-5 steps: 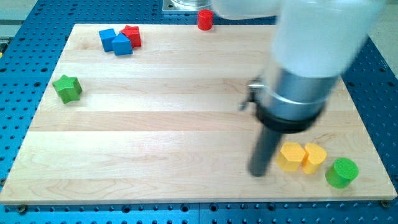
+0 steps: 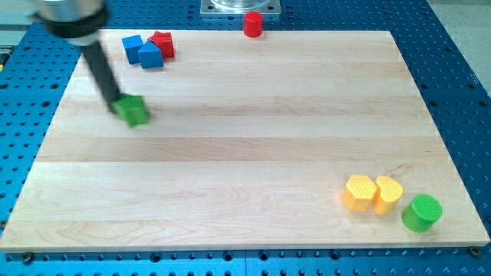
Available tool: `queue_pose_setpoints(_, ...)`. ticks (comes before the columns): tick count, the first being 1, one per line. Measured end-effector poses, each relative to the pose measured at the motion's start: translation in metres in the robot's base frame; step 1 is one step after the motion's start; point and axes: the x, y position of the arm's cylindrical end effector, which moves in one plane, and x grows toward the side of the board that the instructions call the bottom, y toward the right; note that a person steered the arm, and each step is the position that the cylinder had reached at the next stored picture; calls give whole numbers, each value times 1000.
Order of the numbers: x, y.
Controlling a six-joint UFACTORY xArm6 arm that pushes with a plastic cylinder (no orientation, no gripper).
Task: Move the green star into the hexagon
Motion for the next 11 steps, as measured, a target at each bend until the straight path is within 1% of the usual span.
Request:
queue_pose_setpoints(1, 22, 127)
queue_pose_setpoints(2, 17, 147)
queue_pose_setpoints(3, -42, 76)
queue_pose_setpoints(4, -8, 46)
queue_pose_setpoints(5, 53, 103)
queue_pose_setpoints(6, 101, 175)
queue_pose_setpoints(7, 105, 182)
queue_pose_setpoints(8, 105, 136)
queue_pose_setpoints(9, 129, 169)
queue_pose_setpoints(10, 155, 240)
queue_pose_setpoints(11, 139, 235)
